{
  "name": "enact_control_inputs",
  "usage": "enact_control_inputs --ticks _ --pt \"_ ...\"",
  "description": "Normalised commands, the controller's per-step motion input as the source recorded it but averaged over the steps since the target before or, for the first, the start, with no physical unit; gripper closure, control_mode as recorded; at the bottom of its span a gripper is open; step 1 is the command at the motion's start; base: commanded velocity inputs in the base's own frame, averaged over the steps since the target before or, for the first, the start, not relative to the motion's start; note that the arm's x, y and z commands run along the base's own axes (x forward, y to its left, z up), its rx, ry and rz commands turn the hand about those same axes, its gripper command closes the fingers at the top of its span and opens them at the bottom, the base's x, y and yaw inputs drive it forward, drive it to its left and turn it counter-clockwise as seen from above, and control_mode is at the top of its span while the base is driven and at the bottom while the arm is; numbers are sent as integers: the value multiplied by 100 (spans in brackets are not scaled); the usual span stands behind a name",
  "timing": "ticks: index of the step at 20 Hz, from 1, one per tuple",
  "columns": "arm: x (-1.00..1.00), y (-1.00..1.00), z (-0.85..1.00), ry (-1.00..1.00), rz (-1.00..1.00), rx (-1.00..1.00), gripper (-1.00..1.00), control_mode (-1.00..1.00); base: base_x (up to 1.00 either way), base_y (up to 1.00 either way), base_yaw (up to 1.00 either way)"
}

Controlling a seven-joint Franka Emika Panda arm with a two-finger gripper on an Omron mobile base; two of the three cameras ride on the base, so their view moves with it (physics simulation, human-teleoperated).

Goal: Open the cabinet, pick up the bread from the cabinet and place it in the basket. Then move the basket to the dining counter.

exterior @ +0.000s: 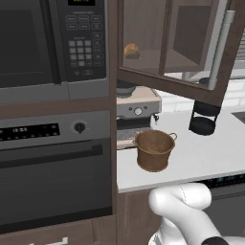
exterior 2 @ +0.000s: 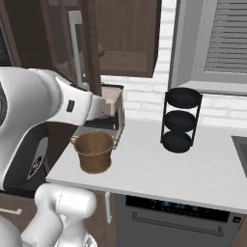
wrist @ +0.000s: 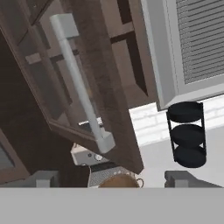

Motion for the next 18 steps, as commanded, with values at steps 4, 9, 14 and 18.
enact_control_inputs --ticks 4,9,14,18 --pt "-13 -53 13 21 0 6 -100 -100 0 0 0" --pt "63 -31 -10 30 0 25 -100 -100 0 0 0" --pt "15 -14 -70 5 0 50 -100 -100 0 0 0" --pt "36 -10 -45 -1 -5 64 -100 -100 0 0 0"
